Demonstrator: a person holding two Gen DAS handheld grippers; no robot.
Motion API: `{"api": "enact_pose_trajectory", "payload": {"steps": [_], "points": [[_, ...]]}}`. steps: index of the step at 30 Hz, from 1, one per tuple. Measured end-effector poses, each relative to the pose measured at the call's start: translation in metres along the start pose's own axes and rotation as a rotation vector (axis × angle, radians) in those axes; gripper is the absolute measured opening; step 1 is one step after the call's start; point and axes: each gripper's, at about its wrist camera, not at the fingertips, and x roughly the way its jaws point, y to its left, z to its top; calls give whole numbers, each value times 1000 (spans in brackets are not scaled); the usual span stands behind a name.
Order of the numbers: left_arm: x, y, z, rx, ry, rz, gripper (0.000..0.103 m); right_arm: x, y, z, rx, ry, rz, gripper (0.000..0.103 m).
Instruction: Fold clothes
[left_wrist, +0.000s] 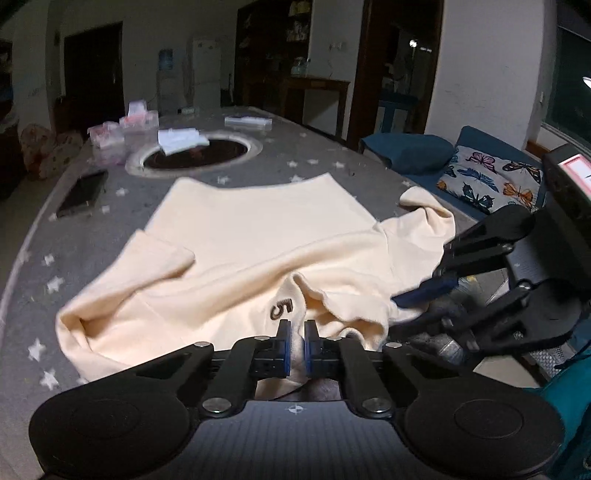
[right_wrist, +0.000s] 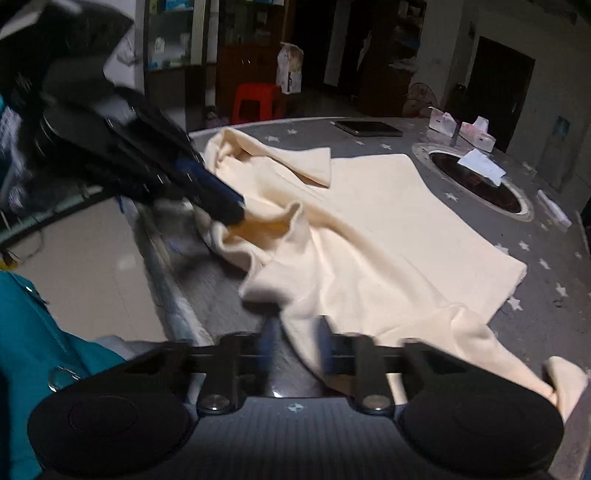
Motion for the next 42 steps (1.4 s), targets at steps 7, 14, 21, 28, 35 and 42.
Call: {"api": "enact_pose_trajectory", "payload": {"steps": [7,14,21,28,35,42], "points": [[-37,0,-5,79,-30,-120,6,-44,-18,-3,16,0,127,4],[-26,-5,-13,145,51,-190,10,-57,-25,-8,19,49,201,11],[-4,16,25,30,-61,-141,10,-27,-48,10,123,-27,126,20],[57,48,51,-100,19,-61,17,13,-70,7,207,23,94,28],[85,94,85,-169,-42,149,43,7,-96,3,272,27,85,29],[137,117,103,-161,-1,244,47,6,-134,18,353,-49,-10,33]]}}
